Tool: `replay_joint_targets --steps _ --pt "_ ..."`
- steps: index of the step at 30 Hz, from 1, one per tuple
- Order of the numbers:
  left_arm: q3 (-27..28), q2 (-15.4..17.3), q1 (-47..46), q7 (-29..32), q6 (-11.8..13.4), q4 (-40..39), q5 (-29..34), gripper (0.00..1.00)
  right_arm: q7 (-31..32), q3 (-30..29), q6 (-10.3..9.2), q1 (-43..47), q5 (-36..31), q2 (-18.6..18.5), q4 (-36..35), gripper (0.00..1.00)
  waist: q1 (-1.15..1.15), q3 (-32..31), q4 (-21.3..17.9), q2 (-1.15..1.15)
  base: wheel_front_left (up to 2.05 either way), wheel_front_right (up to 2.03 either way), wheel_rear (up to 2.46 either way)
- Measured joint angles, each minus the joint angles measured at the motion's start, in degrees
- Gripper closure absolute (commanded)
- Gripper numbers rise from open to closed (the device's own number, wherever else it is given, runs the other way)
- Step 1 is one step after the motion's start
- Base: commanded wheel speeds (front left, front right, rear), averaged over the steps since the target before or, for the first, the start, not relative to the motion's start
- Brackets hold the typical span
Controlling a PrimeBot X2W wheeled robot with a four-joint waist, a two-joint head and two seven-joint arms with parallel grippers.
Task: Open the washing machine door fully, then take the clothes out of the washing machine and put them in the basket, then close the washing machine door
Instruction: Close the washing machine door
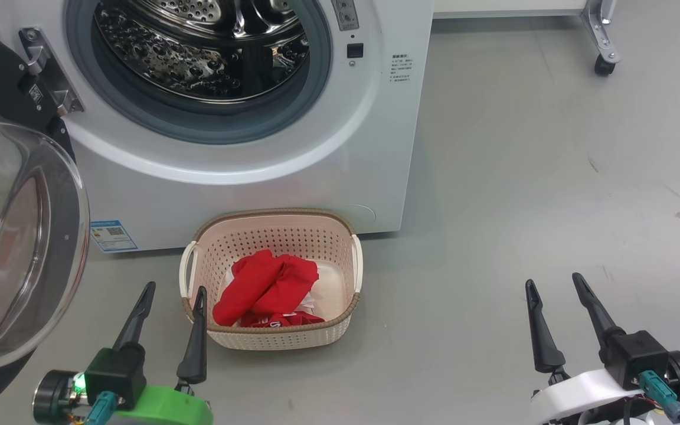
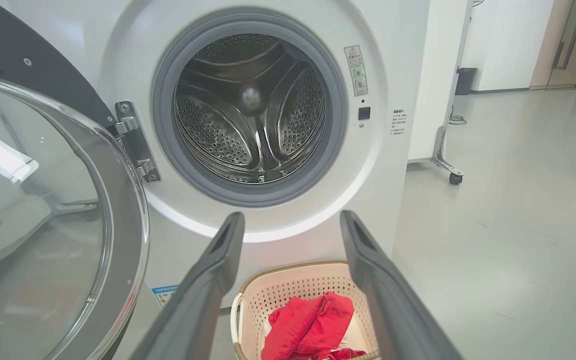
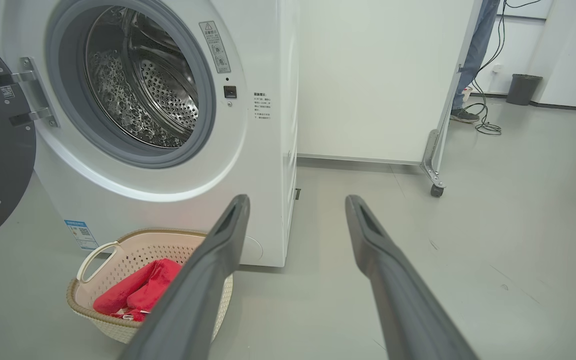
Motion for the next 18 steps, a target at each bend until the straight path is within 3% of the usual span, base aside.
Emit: replay_joint_targets --steps 18 --pt "0.3 0.5 0.8 0.0 0.0 -0.5 0.0 0.0 0.1 0.0 -0.02 0.1 0.0 -0.2 -0.1 0.0 0.0 -0.5 0.0 0.0 -0.34 0.34 0.0"
